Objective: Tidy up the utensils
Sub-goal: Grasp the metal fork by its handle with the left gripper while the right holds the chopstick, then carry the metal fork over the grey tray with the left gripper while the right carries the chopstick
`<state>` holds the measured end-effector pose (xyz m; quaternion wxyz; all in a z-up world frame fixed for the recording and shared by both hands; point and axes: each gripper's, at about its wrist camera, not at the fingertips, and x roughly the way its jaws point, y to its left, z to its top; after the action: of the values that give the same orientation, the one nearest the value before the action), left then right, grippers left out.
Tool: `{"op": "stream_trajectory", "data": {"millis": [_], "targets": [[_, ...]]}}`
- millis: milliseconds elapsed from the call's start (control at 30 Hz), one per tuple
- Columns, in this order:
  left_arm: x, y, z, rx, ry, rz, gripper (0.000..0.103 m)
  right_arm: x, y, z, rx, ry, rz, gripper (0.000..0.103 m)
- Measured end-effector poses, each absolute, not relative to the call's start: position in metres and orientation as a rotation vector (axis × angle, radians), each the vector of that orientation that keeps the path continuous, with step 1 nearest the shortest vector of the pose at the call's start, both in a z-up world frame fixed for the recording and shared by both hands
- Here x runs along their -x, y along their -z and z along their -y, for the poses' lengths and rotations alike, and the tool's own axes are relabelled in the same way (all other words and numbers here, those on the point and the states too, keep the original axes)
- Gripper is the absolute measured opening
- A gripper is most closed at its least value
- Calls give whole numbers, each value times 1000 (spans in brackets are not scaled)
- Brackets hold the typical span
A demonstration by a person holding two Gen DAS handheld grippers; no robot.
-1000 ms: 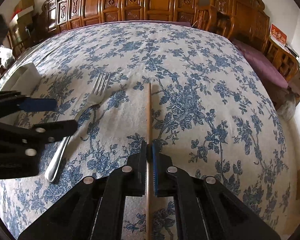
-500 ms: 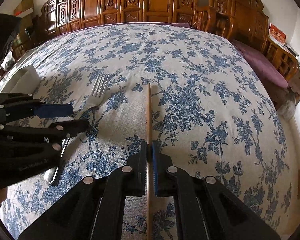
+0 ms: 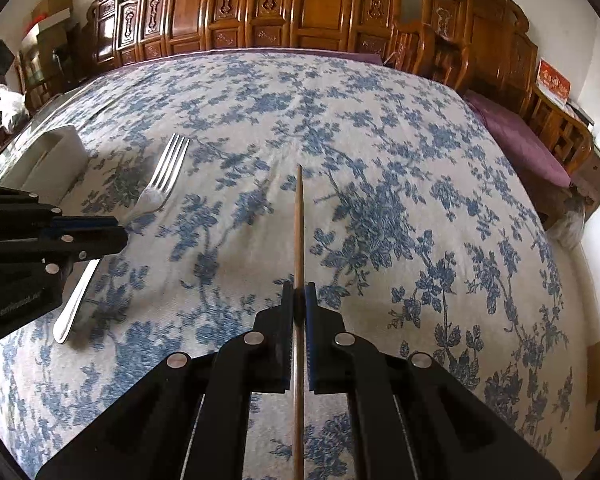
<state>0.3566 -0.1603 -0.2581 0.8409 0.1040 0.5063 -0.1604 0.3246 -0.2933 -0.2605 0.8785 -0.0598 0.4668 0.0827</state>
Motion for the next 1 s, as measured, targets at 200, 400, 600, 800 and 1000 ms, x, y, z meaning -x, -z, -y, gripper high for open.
{"op": "stream_trajectory", "data": {"millis": [200,400,600,800,1000], "targets": [[-345,236,150,-209,336,-1024,6,-314,242,286,124,-184,-950,6],[-328,215,146,-209,343,-973,6,-299,218,279,133,-196,-915,6],[-311,192,139,-200,340,-940,6,-286,195,274,137,-203,-884,6],[-297,165,128,-198,329,-896,6,-272,172,264,139,-220,-852,6],[-287,137,104,-213,302,-857,6,-265,151,244,154,-251,-822,6]]}}
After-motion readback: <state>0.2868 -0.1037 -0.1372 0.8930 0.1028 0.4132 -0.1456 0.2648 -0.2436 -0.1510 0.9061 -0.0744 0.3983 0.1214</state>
